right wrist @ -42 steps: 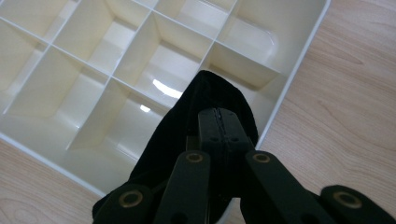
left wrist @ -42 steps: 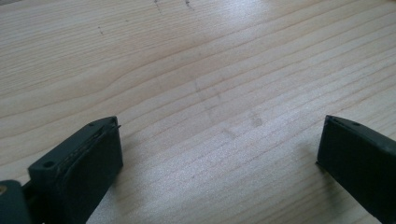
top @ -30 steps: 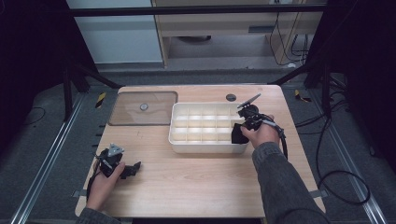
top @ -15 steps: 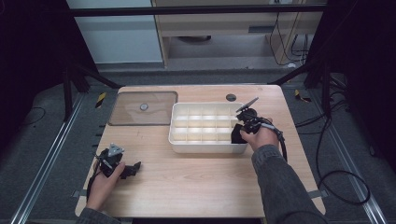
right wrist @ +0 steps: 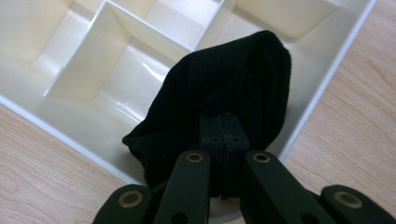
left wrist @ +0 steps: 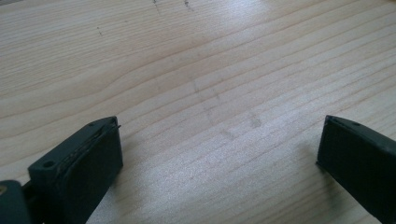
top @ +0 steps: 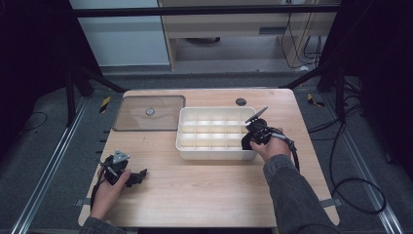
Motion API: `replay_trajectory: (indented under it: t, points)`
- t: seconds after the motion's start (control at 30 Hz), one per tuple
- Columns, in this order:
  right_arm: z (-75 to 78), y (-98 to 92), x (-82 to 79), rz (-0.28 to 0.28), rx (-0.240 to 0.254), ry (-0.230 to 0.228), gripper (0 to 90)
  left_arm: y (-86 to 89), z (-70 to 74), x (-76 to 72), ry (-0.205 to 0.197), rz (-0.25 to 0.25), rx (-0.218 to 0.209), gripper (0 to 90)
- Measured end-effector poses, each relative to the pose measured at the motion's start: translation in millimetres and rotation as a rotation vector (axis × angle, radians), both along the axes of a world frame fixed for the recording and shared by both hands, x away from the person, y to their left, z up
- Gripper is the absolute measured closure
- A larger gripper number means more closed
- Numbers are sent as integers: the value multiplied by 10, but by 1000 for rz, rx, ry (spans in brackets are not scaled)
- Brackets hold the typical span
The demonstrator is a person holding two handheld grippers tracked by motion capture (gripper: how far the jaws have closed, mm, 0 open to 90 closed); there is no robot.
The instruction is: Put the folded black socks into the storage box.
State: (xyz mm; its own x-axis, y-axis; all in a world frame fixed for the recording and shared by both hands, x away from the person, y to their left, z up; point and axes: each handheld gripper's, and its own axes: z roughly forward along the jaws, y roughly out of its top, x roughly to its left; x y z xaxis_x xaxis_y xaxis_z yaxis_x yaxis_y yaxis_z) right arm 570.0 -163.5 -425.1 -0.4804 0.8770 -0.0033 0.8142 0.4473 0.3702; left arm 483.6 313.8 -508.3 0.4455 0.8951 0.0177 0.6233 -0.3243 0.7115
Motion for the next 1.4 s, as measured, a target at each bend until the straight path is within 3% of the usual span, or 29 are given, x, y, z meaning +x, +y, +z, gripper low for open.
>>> replay_trajectory:
  t: [0.97, 1.4]
  points:
    - [-32, 70, 22, 3, -27, 16, 900, -9, -1, 1, -1, 1, 0, 0]
    - [-83, 90, 40, 1, -38, 44, 900, -16, -1, 1, -1, 1, -2, 0]
